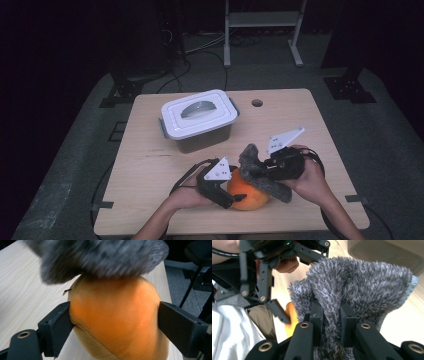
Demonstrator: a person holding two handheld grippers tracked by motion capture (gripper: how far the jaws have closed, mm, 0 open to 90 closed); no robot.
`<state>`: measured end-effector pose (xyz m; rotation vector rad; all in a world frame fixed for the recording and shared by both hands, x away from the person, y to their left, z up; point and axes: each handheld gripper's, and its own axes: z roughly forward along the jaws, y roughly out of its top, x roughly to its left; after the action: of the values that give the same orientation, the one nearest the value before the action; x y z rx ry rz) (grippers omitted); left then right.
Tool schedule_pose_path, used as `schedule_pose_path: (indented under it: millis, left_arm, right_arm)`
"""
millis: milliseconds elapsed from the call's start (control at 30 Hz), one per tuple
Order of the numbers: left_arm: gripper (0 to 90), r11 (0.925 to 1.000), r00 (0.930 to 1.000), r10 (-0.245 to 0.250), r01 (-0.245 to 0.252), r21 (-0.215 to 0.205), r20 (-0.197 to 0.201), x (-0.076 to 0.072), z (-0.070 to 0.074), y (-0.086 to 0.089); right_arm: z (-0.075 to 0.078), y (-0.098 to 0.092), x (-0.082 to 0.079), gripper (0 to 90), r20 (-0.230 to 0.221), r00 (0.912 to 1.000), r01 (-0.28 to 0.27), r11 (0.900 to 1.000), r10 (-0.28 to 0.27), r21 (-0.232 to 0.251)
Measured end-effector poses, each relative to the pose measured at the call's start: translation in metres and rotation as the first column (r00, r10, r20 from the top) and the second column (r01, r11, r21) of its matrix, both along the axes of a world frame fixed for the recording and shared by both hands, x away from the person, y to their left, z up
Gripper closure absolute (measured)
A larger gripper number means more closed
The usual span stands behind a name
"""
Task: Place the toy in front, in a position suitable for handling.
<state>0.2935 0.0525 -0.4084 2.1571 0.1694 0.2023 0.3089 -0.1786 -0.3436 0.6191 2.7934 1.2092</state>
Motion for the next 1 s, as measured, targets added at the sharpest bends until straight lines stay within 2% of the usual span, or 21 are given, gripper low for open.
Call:
schedule_pose_path:
  millis: [67,133,333,400,533,600,700,767,867,1000]
  left_arm:
    - [14.5,1.0,0.9999,0.007,-0.007,-0.001,-0.009,0.0,-0.001,0.001]
    - [14.6,1.0,0.9999,0.009,-0.009,-0.005,-0.013,0.001,-0.001,0.001]
    - [14.6,1.0,1.0,-0.001,0.001,-0.004,-0.004,0.0,-0.001,0.0]
    - [14.5,0.9999,0.9999,-0.011,0.011,-0.003,0.005,-0.001,-0.001,-0.002]
    - [14.5,0.9995,0.9992,-0.033,0.033,0.003,0.022,-0.005,0.001,-0.006]
    - [14.5,0.9987,0.998,-0.049,0.048,0.015,0.04,-0.007,0.001,-0.007]
    - [14.5,0.9981,0.9973,-0.055,0.053,0.032,0.049,-0.009,0.001,-0.006]
    - [14.6,0.9987,0.9983,-0.045,0.044,0.027,0.037,-0.007,0.0,-0.004]
    - [14.5,0.9993,0.999,-0.035,0.034,0.017,0.028,-0.004,-0.001,-0.003]
    - [14.3,0.9994,0.9993,-0.031,0.03,0.014,0.022,-0.004,-0.002,-0.004]
  right_arm:
    - [-0.002,0.006,0.005,75.5,-0.014,0.9998,-0.01,1.0,0.01,-0.022]
    - [-0.006,0.005,0.009,75.6,-0.036,0.9993,-0.009,1.0,0.008,-0.015]
    - [-0.017,-0.02,0.013,75.5,-0.073,0.9962,0.047,0.999,-0.049,-0.021]
    - [-0.017,-0.025,0.011,75.6,-0.07,0.9964,0.047,0.999,-0.048,-0.012]
    - [-0.005,-0.016,0.008,75.7,-0.047,0.9987,0.019,1.0,-0.019,0.01]
    - [-0.001,-0.007,0.009,75.7,-0.038,0.9993,-0.001,1.0,0.001,-0.002]
    - [-0.003,0.004,0.016,75.6,-0.058,0.9981,-0.02,1.0,0.019,-0.019]
    - [-0.007,0.006,0.02,75.7,-0.079,0.9967,-0.017,1.0,0.016,-0.015]
    - [-0.013,-0.003,0.022,75.6,-0.078,0.997,0.007,1.0,-0.007,-0.001]
    - [-0.022,-0.024,0.016,75.7,-0.07,0.996,0.058,0.998,-0.056,0.026]
